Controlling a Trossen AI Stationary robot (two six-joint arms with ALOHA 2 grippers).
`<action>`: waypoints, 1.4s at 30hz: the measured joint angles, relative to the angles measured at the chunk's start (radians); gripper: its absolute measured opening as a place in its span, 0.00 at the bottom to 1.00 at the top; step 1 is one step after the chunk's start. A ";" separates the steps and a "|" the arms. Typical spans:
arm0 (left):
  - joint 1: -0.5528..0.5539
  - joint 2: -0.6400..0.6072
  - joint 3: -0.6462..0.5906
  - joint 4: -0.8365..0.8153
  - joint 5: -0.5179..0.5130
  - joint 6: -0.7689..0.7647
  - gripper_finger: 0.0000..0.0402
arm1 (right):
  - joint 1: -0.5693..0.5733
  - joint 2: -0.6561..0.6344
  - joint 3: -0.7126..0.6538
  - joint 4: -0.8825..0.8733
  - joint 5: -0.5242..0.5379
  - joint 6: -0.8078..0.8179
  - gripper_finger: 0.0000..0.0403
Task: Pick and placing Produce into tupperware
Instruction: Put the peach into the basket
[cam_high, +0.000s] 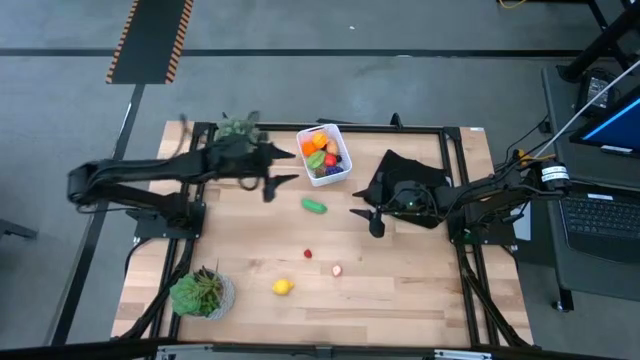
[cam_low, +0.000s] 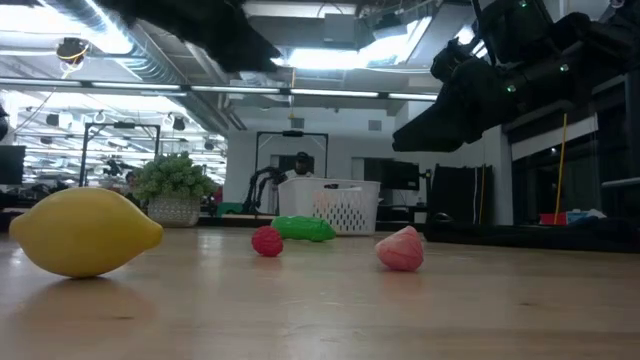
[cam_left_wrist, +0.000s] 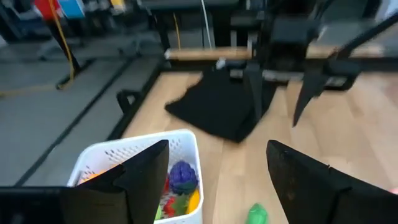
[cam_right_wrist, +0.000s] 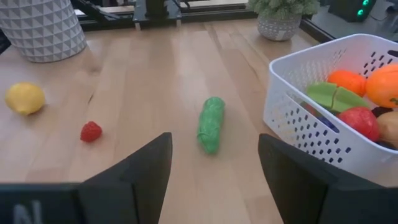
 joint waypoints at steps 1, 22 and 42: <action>-0.006 -0.045 -0.022 0.003 -0.003 -0.007 0.65 | 0.000 0.000 0.000 0.002 0.000 0.000 0.60; -0.521 -0.320 -0.389 0.149 -0.099 -0.029 0.65 | 0.080 0.000 0.078 -0.158 -0.167 -0.084 0.60; -0.691 -0.228 -0.427 0.165 -0.127 -0.199 0.65 | 0.320 0.023 0.486 -0.926 -0.127 0.057 0.60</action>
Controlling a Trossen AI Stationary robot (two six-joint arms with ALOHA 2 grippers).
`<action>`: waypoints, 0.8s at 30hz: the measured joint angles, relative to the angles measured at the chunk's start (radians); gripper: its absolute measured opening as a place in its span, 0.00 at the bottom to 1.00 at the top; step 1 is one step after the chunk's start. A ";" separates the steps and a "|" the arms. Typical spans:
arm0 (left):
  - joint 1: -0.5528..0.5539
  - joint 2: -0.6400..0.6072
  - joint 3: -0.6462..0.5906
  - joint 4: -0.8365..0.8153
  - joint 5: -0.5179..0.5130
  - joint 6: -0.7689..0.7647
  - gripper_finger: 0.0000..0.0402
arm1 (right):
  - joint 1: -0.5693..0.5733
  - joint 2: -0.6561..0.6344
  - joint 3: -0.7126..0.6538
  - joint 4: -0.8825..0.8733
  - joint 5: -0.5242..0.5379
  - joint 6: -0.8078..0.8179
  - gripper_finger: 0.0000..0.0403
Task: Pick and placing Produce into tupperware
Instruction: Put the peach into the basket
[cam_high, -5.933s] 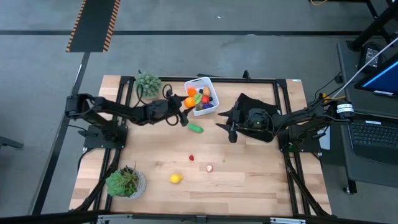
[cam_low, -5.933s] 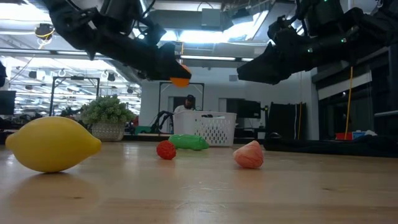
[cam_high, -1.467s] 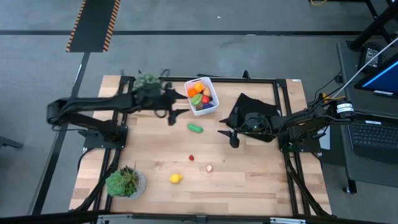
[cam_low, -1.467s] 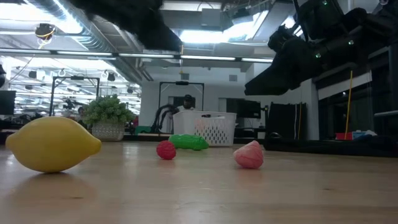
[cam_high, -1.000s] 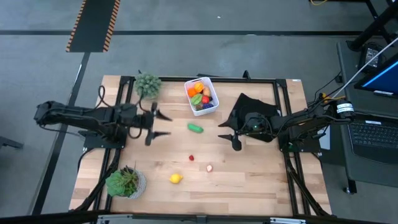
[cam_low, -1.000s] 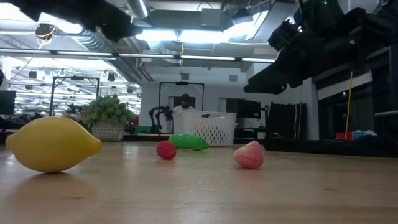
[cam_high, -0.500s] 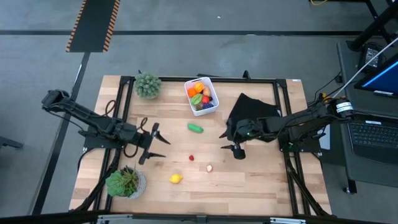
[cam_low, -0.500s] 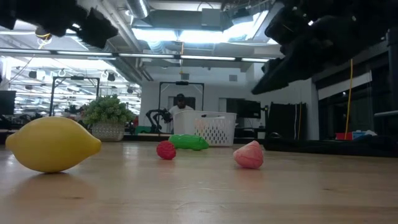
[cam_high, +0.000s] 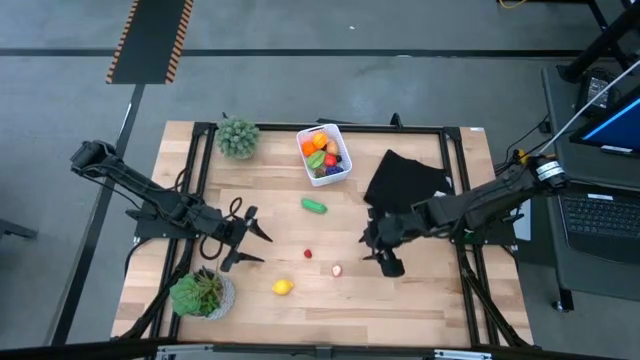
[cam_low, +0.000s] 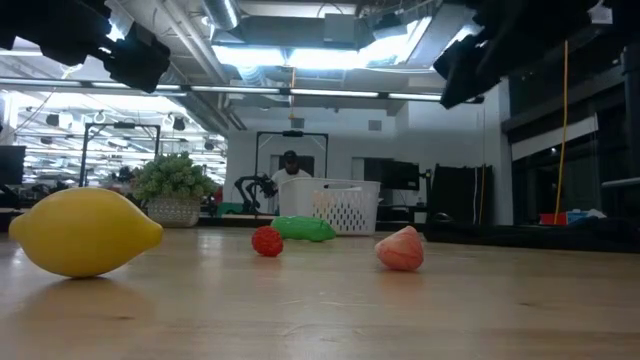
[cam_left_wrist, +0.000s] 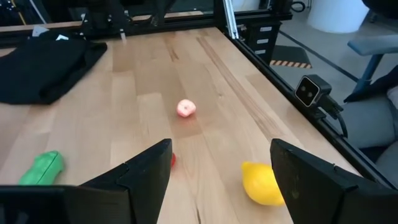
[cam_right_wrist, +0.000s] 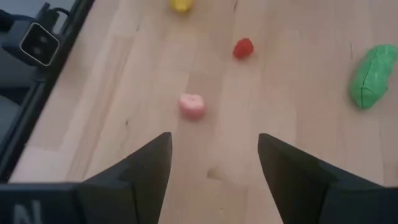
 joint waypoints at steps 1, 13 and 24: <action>0.000 0.000 0.000 -0.001 0.000 0.000 0.65 | 0.017 0.006 0.001 0.000 0.023 0.012 0.60; 0.000 0.000 0.000 0.000 0.000 -0.021 0.65 | 0.134 0.203 0.001 0.164 0.192 0.098 0.60; 0.001 0.000 0.000 -0.002 0.000 -0.021 0.65 | 0.137 0.427 0.001 0.334 0.192 0.125 0.60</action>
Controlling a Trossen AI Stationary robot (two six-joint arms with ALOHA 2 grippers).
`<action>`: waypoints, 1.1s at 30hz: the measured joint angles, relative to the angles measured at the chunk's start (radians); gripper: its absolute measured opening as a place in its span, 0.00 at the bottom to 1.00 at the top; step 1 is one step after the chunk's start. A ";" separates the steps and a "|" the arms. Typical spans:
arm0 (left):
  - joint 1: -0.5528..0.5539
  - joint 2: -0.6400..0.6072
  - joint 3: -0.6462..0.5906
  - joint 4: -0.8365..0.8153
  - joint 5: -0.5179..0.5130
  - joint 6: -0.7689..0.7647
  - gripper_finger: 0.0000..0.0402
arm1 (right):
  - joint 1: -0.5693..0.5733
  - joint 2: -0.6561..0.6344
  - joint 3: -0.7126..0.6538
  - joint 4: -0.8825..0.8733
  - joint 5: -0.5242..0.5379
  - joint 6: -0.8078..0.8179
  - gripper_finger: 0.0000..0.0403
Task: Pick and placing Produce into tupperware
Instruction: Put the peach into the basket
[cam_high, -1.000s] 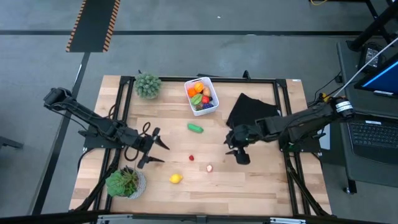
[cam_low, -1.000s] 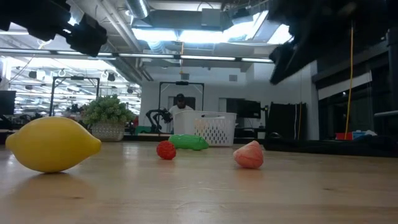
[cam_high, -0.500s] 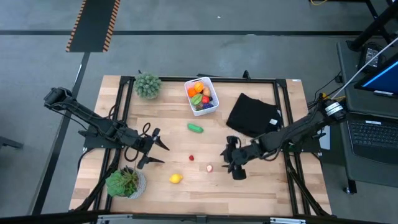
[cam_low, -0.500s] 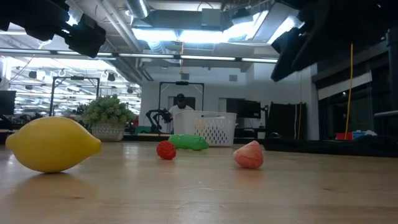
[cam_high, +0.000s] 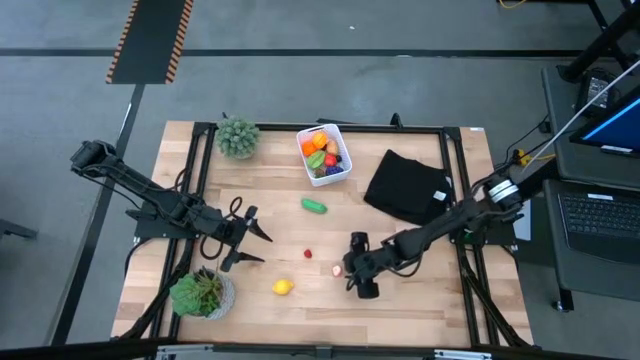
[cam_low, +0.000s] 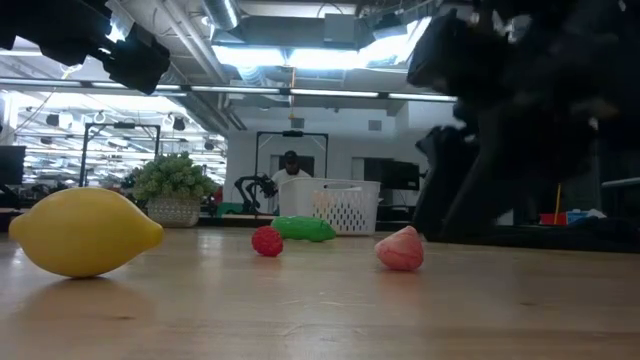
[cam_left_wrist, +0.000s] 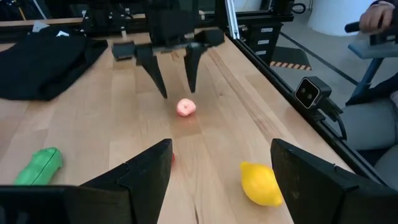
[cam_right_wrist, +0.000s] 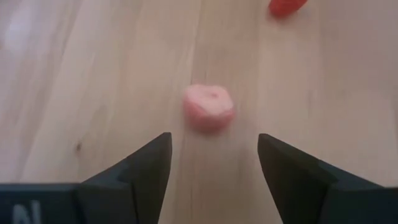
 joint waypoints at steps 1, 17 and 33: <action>0.000 0.000 0.000 0.000 0.000 0.000 0.65 | 0.000 0.014 0.000 0.015 0.000 0.001 0.60; 0.000 0.000 0.000 -0.007 -0.001 0.003 0.65 | 0.000 0.108 0.000 0.144 0.002 -0.006 0.60; 0.001 0.000 0.000 -0.008 -0.001 0.003 0.65 | -0.003 0.114 0.000 0.199 -0.005 -0.002 0.58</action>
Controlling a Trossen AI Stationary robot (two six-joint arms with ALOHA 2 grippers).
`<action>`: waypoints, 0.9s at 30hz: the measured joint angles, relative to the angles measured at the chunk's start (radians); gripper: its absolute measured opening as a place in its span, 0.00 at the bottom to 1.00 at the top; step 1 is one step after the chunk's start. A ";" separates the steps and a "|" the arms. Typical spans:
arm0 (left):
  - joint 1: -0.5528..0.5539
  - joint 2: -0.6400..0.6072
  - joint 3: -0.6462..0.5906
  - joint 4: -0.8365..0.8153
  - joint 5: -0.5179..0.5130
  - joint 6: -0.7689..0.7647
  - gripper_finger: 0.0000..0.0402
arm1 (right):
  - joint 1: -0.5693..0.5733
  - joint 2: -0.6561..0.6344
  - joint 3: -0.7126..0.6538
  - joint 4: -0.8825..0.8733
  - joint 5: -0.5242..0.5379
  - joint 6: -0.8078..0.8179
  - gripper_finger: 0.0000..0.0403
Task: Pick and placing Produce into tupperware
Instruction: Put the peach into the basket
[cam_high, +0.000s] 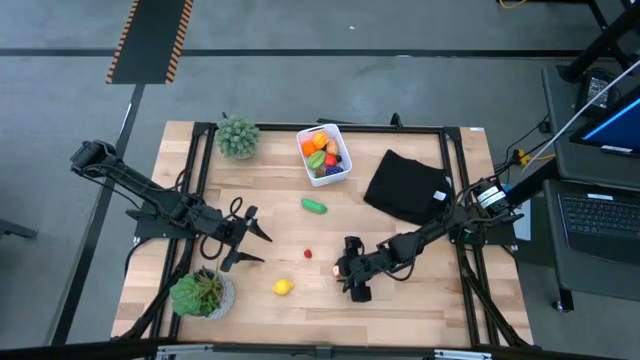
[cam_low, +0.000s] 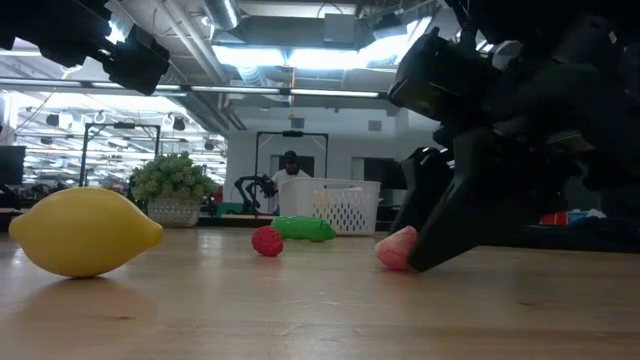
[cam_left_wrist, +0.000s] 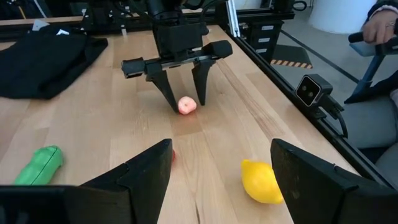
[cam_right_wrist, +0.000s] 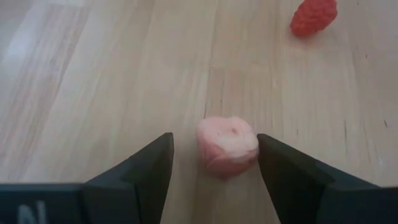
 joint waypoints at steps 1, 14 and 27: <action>0.000 0.000 0.000 0.000 0.000 0.000 0.65 | 0.000 0.000 0.000 0.001 0.001 0.000 0.57; 0.000 0.000 0.000 -0.002 0.000 0.000 0.65 | 0.000 0.036 0.002 0.034 0.017 0.023 0.37; 0.000 0.000 0.000 -0.002 0.000 0.000 0.65 | -0.016 0.040 0.000 0.085 -0.003 0.027 0.30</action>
